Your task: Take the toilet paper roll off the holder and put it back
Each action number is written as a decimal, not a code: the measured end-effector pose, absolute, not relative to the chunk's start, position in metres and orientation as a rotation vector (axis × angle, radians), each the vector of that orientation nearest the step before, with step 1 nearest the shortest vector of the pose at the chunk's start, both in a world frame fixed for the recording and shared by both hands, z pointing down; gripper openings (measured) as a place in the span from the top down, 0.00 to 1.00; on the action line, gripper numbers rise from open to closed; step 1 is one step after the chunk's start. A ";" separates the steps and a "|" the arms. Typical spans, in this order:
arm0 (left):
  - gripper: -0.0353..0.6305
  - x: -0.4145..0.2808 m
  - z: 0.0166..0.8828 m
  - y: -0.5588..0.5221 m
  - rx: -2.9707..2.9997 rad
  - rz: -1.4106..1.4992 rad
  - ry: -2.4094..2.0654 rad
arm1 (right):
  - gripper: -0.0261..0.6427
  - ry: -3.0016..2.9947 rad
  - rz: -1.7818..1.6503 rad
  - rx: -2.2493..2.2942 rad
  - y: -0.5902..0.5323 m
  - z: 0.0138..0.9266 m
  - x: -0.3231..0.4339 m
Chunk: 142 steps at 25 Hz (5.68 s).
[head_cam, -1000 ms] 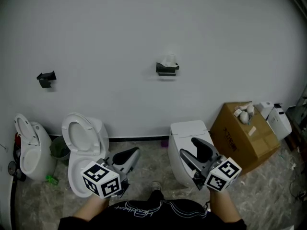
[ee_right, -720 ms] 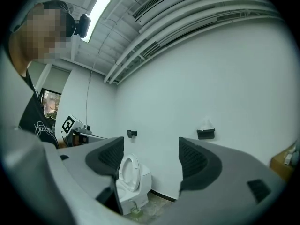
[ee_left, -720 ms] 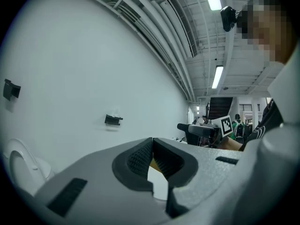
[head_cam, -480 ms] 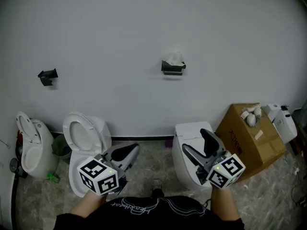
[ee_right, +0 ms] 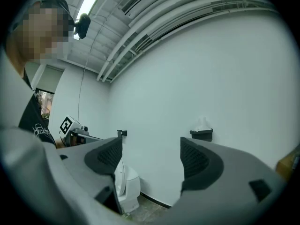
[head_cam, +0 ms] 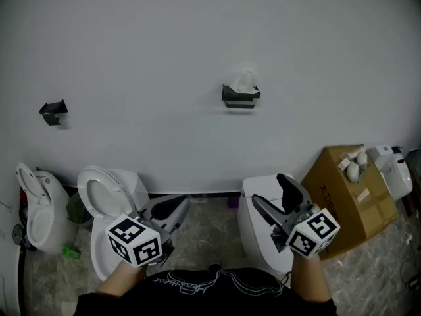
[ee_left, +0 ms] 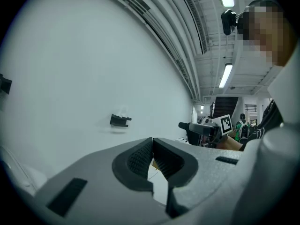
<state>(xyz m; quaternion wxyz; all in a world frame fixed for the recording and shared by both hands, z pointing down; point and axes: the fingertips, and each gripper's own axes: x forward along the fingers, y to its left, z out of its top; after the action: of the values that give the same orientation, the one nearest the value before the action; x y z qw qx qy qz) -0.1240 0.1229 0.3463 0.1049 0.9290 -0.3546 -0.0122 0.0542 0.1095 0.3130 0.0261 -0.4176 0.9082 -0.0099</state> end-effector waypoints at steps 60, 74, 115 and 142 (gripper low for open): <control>0.94 -0.051 0.349 -0.264 2.712 -0.051 -1.017 | 0.41 2.946 0.051 -1.399 -0.387 0.284 0.107; 0.94 -0.077 0.360 -0.282 2.686 -0.021 -1.118 | 0.46 2.991 0.019 -1.437 -0.432 0.307 0.094; 0.94 -0.086 0.352 -0.267 2.669 -0.054 -1.142 | 0.53 2.952 0.043 -1.470 -0.423 0.287 0.100; 0.94 -0.033 0.354 -0.204 2.727 -0.014 -1.012 | 0.53 2.875 0.192 -1.392 -0.275 0.257 0.127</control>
<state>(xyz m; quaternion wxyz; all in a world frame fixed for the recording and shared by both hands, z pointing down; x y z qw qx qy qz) -0.0334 -0.2045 0.3541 0.1164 0.9311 -0.3455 -0.0047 0.1271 -0.2752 0.2572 -0.0293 -0.4347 0.8981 0.0599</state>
